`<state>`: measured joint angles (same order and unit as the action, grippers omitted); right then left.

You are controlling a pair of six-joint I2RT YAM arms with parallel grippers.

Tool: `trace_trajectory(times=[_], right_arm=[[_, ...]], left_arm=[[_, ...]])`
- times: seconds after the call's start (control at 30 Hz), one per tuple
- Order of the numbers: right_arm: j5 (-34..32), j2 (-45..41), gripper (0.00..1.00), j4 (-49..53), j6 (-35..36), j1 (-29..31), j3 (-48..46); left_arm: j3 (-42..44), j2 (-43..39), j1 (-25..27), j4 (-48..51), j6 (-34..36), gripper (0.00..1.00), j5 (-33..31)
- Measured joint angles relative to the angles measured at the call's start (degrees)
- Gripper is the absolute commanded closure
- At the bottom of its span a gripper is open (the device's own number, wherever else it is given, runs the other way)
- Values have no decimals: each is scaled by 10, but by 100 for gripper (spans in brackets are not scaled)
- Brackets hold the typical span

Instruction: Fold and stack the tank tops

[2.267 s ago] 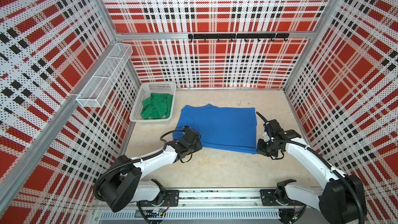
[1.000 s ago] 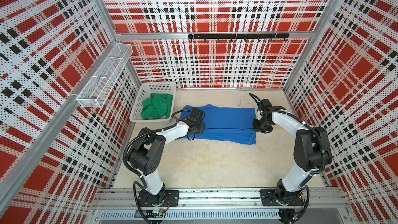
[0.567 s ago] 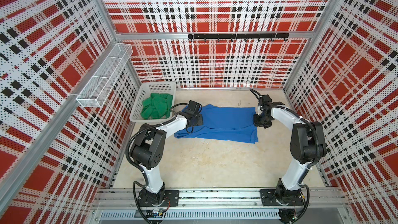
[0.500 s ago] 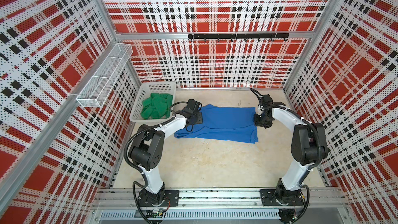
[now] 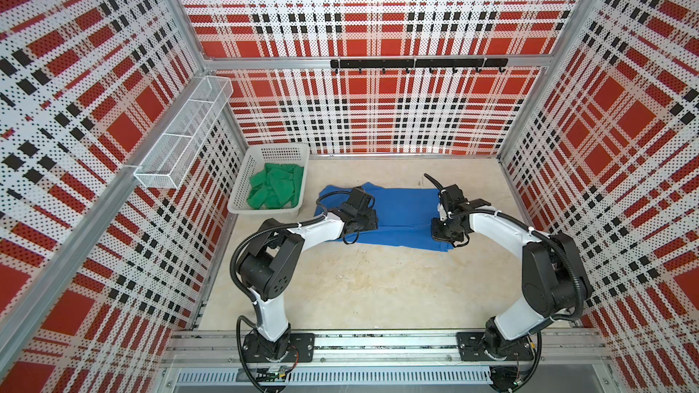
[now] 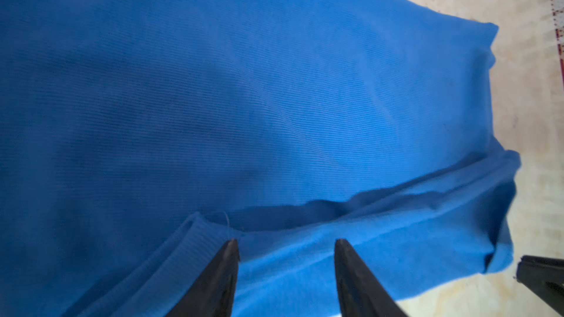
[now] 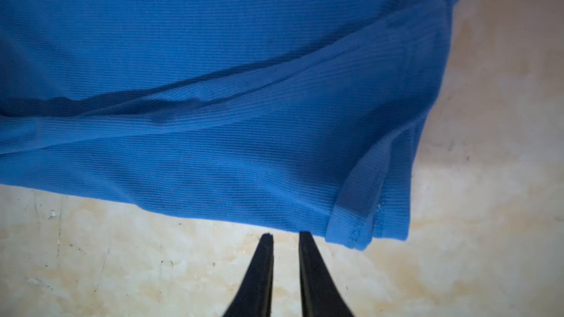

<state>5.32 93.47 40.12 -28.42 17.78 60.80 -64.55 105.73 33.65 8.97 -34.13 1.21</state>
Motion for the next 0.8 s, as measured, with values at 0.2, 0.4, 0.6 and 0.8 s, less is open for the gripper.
trace_trajectory(times=[0.2,0.4,0.6,0.8], right_arm=[[-17,30,84,-23,-9,0,-6],[-50,32,84,-16,-9,-16,-28],[-105,11,83,23,12,-70,-38],[-137,-31,82,62,33,-93,-9]], left_arm=[[16,20,-32,-29,1,48,-2],[29,40,-58,-60,10,53,-5],[37,48,-66,-99,15,54,-5],[42,50,-69,-116,16,54,-2]])
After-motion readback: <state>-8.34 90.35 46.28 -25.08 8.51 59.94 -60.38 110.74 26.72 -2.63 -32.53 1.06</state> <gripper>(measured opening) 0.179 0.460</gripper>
